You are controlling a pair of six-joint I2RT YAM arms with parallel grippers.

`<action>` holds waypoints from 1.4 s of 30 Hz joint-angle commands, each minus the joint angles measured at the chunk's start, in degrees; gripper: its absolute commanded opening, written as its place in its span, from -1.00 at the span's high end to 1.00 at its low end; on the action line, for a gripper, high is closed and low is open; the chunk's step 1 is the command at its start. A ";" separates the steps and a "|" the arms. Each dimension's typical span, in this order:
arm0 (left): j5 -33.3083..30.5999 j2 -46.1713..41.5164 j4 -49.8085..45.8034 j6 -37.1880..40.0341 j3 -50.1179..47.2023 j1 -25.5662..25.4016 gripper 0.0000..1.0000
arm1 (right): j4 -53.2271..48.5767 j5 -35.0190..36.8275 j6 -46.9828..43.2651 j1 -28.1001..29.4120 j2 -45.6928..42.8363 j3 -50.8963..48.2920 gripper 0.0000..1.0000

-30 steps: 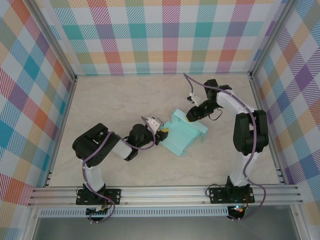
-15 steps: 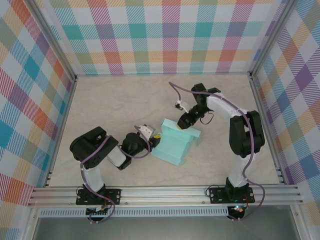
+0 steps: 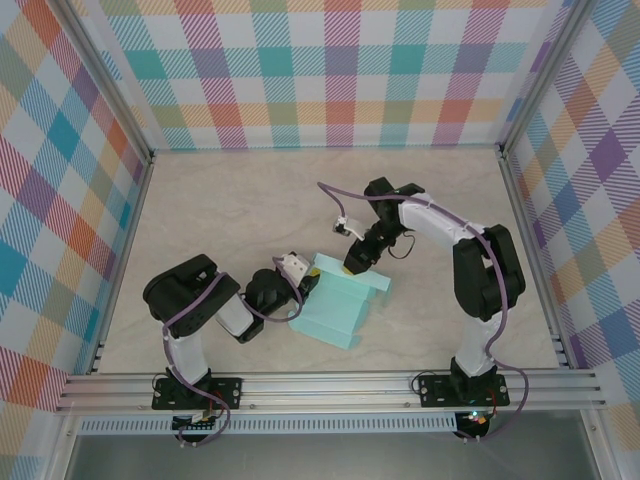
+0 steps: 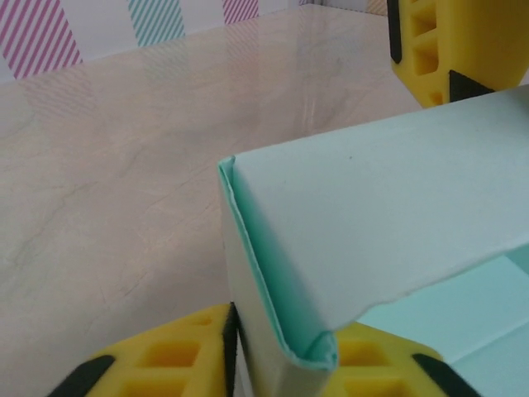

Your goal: Fold the paper box

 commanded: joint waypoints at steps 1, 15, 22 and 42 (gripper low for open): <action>-1.49 2.32 2.85 0.37 1.63 -0.61 0.76 | -1.96 2.70 -1.93 0.72 -1.17 -1.88 0.23; -4.16 6.28 -0.95 -1.84 7.83 -2.35 0.73 | 0.60 3.20 1.82 0.62 -1.28 -2.29 0.29; -5.99 8.48 -1.60 -1.47 8.18 -2.59 0.65 | 1.28 2.17 2.03 0.13 -1.06 -2.47 0.29; -9.67 10.09 -5.84 -0.53 9.98 -2.36 0.88 | 1.19 2.16 3.08 -0.74 -0.53 -1.69 0.30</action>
